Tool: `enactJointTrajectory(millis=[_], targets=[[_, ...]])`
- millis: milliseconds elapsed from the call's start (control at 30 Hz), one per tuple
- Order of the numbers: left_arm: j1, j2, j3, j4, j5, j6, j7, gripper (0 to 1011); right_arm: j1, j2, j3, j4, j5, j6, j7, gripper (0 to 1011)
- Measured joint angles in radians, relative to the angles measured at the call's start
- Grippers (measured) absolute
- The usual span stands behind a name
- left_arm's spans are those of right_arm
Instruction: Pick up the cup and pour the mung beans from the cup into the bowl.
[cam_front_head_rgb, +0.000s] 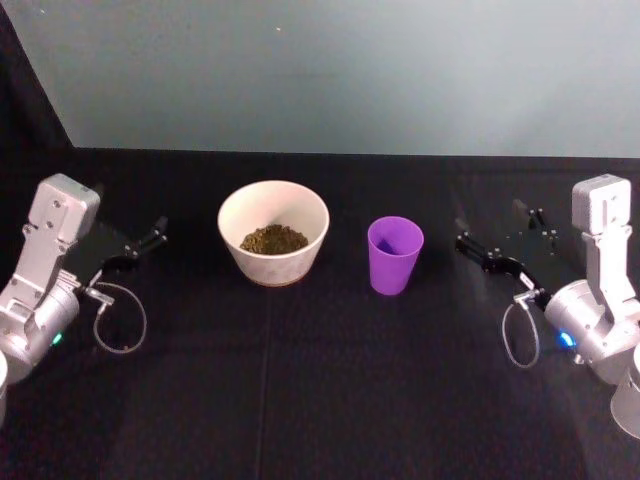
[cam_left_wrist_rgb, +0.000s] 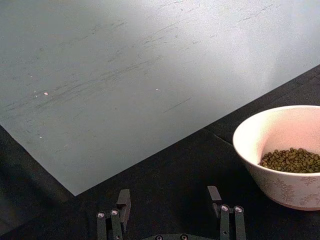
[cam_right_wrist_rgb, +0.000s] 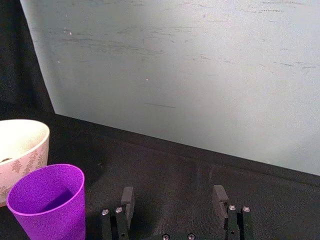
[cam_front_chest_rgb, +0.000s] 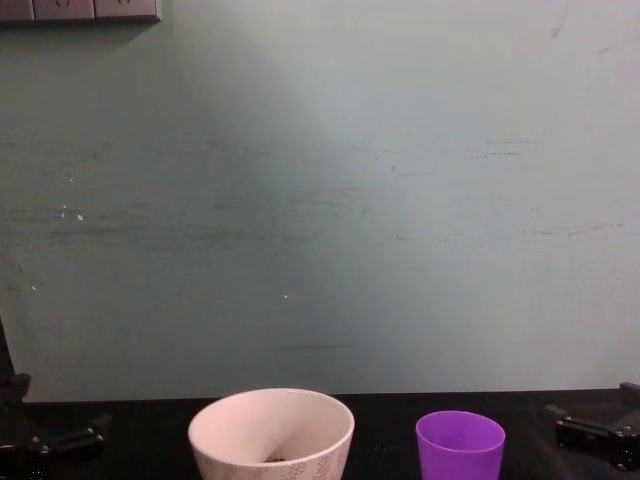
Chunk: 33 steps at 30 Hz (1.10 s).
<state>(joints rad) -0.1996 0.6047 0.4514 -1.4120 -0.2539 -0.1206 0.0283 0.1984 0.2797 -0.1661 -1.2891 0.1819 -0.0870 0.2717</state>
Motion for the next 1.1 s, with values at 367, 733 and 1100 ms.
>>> enactJointTrajectory(millis=[367, 733, 1100], targets=[[0.000, 0.000, 0.000, 0.000, 0.000, 0.000, 0.000, 1000, 0.001, 0.001, -0.001, 0.000, 0.001, -0.001, 0.000, 1000], [0.000, 0.000, 0.000, 0.000, 0.000, 0.000, 0.000, 1000, 0.001, 0.002, -0.001, 0.000, 0.001, -0.001, 0.002, 1000], [0.000, 0.000, 0.000, 0.000, 0.000, 0.000, 0.000, 1000, 0.001, 0.002, -0.001, 0.000, 0.002, -0.001, 0.002, 1000]])
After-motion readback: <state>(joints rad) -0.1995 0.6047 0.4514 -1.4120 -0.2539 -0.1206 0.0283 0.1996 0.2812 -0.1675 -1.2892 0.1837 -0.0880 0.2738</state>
